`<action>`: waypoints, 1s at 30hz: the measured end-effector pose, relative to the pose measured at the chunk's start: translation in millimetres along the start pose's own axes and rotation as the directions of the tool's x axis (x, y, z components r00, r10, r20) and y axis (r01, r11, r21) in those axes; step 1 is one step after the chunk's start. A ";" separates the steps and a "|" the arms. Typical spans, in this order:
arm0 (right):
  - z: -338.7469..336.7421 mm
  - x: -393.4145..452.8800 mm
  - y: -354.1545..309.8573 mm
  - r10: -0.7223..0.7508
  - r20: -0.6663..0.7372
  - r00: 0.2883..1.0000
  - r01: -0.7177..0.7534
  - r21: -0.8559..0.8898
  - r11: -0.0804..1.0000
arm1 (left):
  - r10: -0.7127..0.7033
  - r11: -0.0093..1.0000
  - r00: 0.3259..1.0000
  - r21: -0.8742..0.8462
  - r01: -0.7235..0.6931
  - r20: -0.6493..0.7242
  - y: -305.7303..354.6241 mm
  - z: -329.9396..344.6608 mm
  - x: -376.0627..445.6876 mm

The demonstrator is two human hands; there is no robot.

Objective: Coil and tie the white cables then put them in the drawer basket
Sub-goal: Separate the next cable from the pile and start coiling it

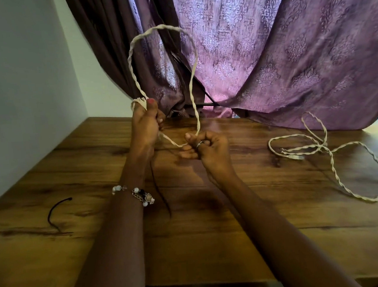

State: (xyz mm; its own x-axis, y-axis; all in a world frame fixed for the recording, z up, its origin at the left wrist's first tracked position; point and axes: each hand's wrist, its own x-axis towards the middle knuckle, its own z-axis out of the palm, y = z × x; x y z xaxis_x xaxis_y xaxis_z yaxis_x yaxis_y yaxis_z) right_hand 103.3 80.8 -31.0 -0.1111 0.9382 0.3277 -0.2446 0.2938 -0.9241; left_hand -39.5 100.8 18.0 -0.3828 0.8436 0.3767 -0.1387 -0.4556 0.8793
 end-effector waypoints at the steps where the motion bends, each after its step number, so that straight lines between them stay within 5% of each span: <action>1: 6.6 0.5 2.0 0.022 0.006 1.000 -0.022 0.050 0.998 | 0.034 0.999 0.999 0.010 -0.034 0.000 1.5 -0.6 -0.6; 8: -7.4 18.4 10.5 -0.148 -0.211 0.966 0.097 -0.236 0.967 | -0.020 0.991 0.999 -0.133 0.016 -0.025 2.2 -10.7 0.4; 11: -29.7 24.7 -1.4 -0.158 -0.377 0.913 0.124 -0.113 0.986 | -0.049 0.980 0.999 -0.192 0.047 -0.006 2.5 -8.7 -0.9; 13: -41.9 26.4 -8.4 -0.108 -0.438 0.892 0.096 -0.051 0.994 | -0.073 0.985 0.997 -0.152 0.077 0.030 1.8 -6.4 -3.0; 16: -66.5 33.0 -10.2 -0.119 -0.554 0.824 -0.023 -0.243 0.970 | -0.132 0.981 0.985 -0.127 0.145 0.107 -4.7 -5.2 -4.8; 21: -98.9 31.3 -20.9 -0.317 -0.465 0.826 -0.240 -0.800 0.550 | -0.268 0.942 0.941 -0.148 0.301 0.207 -10.3 1.8 -10.2; 28: -132.9 28.8 -39.5 -0.527 -0.407 0.746 -0.336 -0.913 0.231 | -0.403 0.914 0.890 0.049 0.402 0.215 -25.4 7.9 -13.4; 30: -137.5 26.5 -45.6 -0.490 -0.362 0.793 -0.342 -0.930 0.135 | -0.435 0.900 0.878 0.140 0.414 0.200 -28.3 6.6 -12.3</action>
State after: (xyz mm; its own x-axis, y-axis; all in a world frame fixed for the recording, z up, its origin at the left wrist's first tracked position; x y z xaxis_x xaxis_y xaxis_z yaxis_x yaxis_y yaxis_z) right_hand 244.0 117.4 -7.2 0.3808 0.6663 0.6411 0.9009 -0.1112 -0.4195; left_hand -24.8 105.2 -9.7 -0.0935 0.9956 0.0067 -0.1552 -0.0212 0.9876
